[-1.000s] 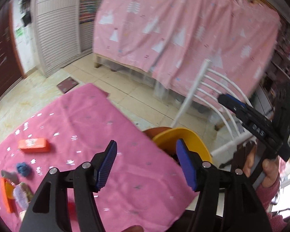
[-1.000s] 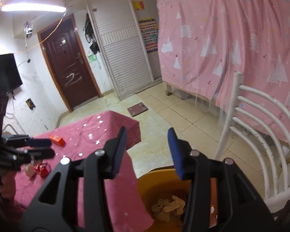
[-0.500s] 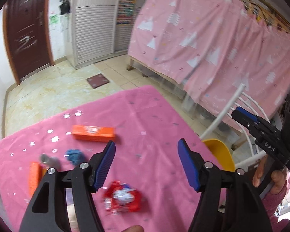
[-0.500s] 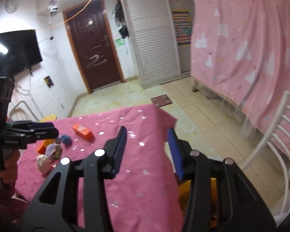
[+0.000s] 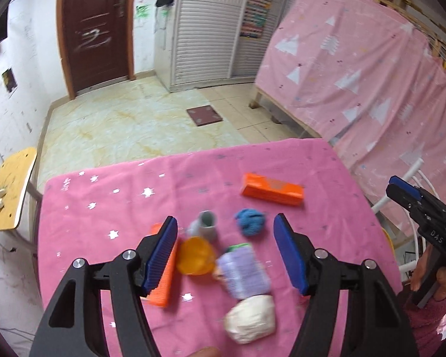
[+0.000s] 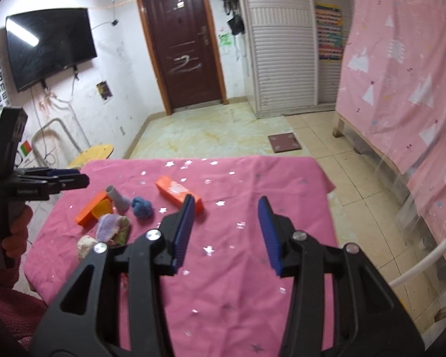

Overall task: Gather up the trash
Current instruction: 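Move both open tools back over the items on the table, then grasp the long orange box with left tool while right tool grasps blue knit ball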

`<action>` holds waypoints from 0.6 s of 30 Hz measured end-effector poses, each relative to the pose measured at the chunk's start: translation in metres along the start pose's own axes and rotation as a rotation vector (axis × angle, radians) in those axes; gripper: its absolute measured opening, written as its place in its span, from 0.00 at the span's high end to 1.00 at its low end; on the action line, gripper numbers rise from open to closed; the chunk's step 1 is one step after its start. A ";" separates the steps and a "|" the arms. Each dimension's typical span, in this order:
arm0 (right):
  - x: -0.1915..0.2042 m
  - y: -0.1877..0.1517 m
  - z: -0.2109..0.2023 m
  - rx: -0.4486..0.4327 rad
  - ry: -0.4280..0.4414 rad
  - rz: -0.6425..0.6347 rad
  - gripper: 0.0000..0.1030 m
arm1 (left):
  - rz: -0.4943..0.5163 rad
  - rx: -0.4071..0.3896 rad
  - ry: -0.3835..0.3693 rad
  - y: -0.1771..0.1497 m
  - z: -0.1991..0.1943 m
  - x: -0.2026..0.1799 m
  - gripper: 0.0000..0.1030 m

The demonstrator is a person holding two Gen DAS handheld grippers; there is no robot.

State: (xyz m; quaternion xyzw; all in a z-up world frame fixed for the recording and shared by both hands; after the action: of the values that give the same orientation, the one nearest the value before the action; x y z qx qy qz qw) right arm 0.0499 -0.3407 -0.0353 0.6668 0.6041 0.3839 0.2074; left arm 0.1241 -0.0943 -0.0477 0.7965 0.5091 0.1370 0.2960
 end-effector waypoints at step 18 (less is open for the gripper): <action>0.067 -0.007 0.072 0.159 0.092 -0.083 0.59 | 0.060 0.117 -0.030 -0.055 0.028 0.036 0.42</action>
State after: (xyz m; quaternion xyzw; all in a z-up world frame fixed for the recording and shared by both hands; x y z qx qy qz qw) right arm 0.0983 -0.2614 -0.0677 0.6374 0.6685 0.3561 0.1418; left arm 0.1142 -0.0549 -0.1067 0.8293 0.4877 0.1037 0.2523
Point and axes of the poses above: each gripper's, at about its wrist camera, not at the fingertips, and z roughly the way its jaws point, x to its left, y to its top, the point moved 5 cm from there along z, roughly the way its jaws point, and after that the axes turned 8 degrees about z, right-handed, at the moved point
